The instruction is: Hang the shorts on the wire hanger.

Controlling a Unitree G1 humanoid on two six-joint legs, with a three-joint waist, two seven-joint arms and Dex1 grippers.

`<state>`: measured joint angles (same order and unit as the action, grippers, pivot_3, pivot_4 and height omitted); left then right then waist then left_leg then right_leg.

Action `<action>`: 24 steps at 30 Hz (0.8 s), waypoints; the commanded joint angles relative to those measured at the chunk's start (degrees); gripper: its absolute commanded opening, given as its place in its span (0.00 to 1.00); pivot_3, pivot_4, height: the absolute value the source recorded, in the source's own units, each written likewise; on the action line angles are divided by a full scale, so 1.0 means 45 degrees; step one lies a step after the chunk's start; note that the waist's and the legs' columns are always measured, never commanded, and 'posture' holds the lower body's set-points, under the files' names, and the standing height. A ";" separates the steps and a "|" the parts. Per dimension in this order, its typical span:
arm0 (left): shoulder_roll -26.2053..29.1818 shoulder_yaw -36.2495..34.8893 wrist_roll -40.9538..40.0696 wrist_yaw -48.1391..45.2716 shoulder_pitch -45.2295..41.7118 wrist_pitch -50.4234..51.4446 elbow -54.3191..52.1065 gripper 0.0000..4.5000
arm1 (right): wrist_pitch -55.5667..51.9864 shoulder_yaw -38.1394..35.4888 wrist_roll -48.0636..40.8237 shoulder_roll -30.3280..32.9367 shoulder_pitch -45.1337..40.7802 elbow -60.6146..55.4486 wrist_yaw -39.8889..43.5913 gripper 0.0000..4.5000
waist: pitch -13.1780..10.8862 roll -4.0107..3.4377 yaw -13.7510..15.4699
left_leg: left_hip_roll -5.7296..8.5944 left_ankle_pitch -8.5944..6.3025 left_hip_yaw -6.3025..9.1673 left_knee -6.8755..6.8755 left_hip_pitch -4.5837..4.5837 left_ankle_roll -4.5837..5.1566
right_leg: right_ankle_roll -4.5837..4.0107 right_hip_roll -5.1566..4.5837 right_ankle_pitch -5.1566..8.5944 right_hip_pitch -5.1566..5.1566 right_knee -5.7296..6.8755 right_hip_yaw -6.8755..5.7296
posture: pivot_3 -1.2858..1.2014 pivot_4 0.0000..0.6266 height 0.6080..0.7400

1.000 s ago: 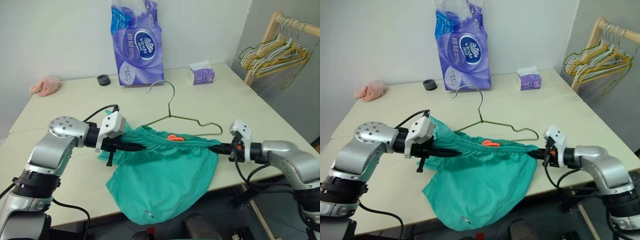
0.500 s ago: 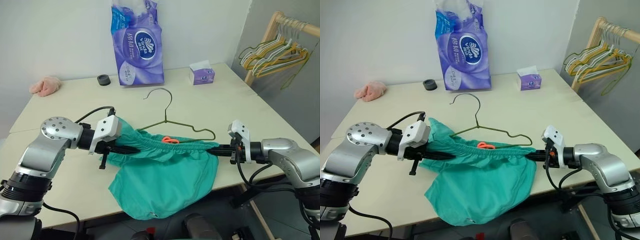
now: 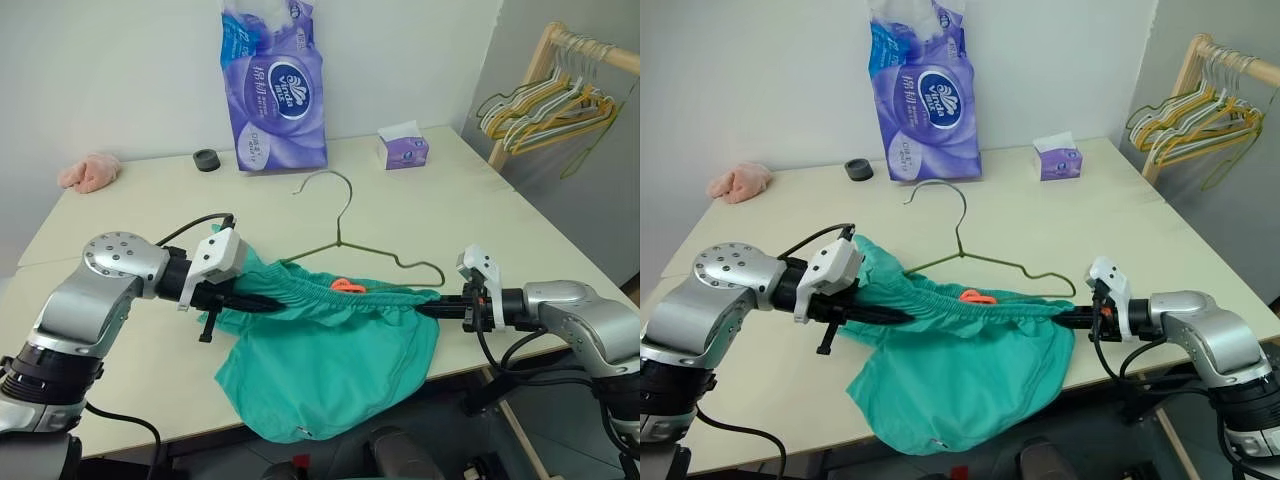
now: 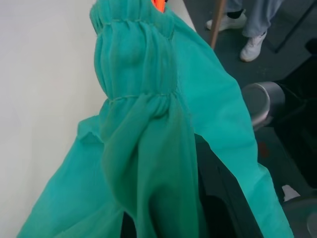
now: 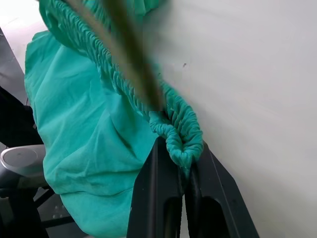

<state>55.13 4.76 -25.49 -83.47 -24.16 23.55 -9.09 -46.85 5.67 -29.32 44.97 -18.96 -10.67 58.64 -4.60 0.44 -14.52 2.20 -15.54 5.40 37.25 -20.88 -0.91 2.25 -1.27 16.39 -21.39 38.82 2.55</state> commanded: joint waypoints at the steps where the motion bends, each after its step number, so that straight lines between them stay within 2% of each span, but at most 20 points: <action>1: 0.0627 -0.0386 0.0216 -0.0347 0.0174 -0.0452 -0.0060 0.00 | -0.0110 -0.0539 0.0009 0.0377 -0.0049 0.0153 -0.0049 0.01 | 0.0000 0.0000 -0.0005 | 0.0000 0.0000 0.0000 0.0000 0.0000 0.0000 | 0.0000 0.0000 0.0000 0.0001 0.0000 0.0000 | 0.39 0.08 1.00; 9: 0.0564 -0.0101 0.1254 0.0027 0.0144 -0.1436 0.0702 0.00 | -0.0059 -0.0457 -0.0163 0.0605 -0.0053 -0.0171 0.0175 0.01 | -0.0002 0.0001 0.0013 | 0.0001 0.0000 -0.0003 0.0001 0.0000 0.0000 | -0.0002 0.0000 0.0001 0.0001 -0.0002 0.0002 | 0.39 0.07 1.00; 15: 0.0246 -0.0241 0.0642 0.0234 0.0017 -0.0963 0.0667 0.00 | 0.0014 -0.0300 -0.0171 0.0802 0.0147 -0.0489 0.0430 0.01 | -0.0002 0.0002 0.0008 | -0.0001 0.0000 -0.0002 0.0000 0.0000 0.0000 | -0.0002 0.0000 0.0001 0.0001 -0.0003 0.0000 | 0.39 0.07 1.00; 24: 0.0626 -0.0284 0.0410 -0.0259 0.0557 -0.0819 0.0378 0.00 | 0.0251 -0.0269 -0.0022 0.0912 0.0266 -0.0462 0.0512 0.01 | -0.0003 0.0002 0.0002 | -0.0001 0.0000 -0.0001 0.0000 -0.0001 0.0000 | -0.0002 0.0000 0.0002 0.0000 -0.0004 -0.0001 | 0.39 0.08 1.00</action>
<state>55.88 5.47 -23.69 -84.06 -21.80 19.60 -6.99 -45.88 5.79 -30.36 47.46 -17.48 -13.02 61.17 -4.61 0.45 -14.51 2.19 -15.54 5.39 37.25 -20.88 -0.91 2.25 -1.27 16.39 -21.39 38.80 2.55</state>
